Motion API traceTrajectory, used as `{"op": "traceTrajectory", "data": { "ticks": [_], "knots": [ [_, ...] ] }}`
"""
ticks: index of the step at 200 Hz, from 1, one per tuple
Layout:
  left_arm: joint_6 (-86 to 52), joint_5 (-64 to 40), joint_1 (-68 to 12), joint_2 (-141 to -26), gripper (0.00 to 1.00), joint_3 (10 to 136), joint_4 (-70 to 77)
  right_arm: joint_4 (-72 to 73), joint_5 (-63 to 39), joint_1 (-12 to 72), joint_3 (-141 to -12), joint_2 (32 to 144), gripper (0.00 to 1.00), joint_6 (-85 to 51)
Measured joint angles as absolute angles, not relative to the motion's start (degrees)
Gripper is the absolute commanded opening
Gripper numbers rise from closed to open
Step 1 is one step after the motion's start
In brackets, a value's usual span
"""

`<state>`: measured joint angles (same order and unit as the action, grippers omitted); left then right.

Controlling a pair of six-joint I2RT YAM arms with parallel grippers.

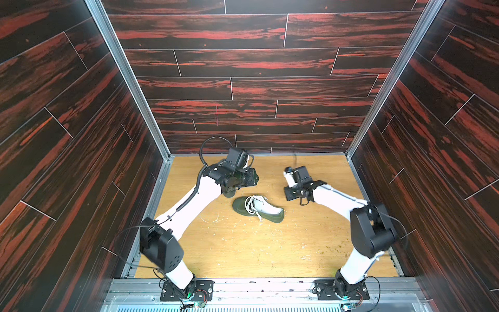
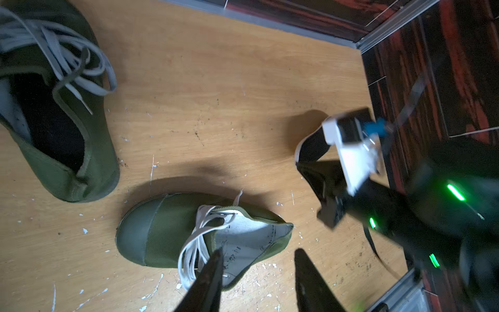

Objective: Insert the insole into the shoe
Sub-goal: Pick up the insole from the center of the board, then place the insole in the shoe, then pick up the insole from the shoe.

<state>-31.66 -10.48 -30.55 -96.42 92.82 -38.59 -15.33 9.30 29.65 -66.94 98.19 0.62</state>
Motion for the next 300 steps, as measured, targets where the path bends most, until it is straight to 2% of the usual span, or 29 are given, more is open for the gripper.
{"op": "traceTrajectory", "data": {
  "ticks": [40,83,131,167,178,184,222,242,264,300],
  "knots": [
    [-30.13,-15.59,-27.94,-102.83,0.59,95.18,-42.02,-11.75,10.35,43.31,-62.43,91.66,0.0,7.42],
    [-31.31,-23.24,-24.01,-104.22,0.69,92.77,-42.13,-6.2,14.74,51.66,-55.16,85.58,0.0,13.37],
    [-32.64,-29.43,-22.92,-108.36,0.7,90.85,-40.95,3.99,21.69,59.55,-44.93,81.95,0.0,19.16],
    [-32.36,-29.58,-24.29,-110.26,0.68,91.55,-42.26,9.69,25.36,62.76,-41.04,80.84,0.0,20.93],
    [-32.32,-28.6,-24.8,-110.24,0.68,92.16,-42.96,9.89,25.69,63.4,-40.32,80.03,0.07,20.16],
    [-32.29,-27.7,-24.91,-110.17,0.68,92.44,-43.18,9.72,25.67,63.66,-40.07,79.59,0.14,19.27],
    [-32.32,-20.82,-25.12,-108.33,0.69,92.53,-44.99,3.31,23.09,63.33,-39.94,77.71,0.45,11.6],
    [-32.34,-18.24,-24.49,-106.65,0.69,92.55,-45.32,-1.08,20.1,61.25,-39.88,77.21,0.55,6.87],
    [-32.32,-16.32,-24.01,-105.6,0.69,93.34,-45.63,-5.43,14.5,55.31,-39.68,74.11,0.58,2.17],
    [-31.35,-13.78,-23.79,-105.06,0.68,94.61,-46.24,-8.97,4.73,40.12,-40.73,68.34,0.59,-8.16]
  ]
}}
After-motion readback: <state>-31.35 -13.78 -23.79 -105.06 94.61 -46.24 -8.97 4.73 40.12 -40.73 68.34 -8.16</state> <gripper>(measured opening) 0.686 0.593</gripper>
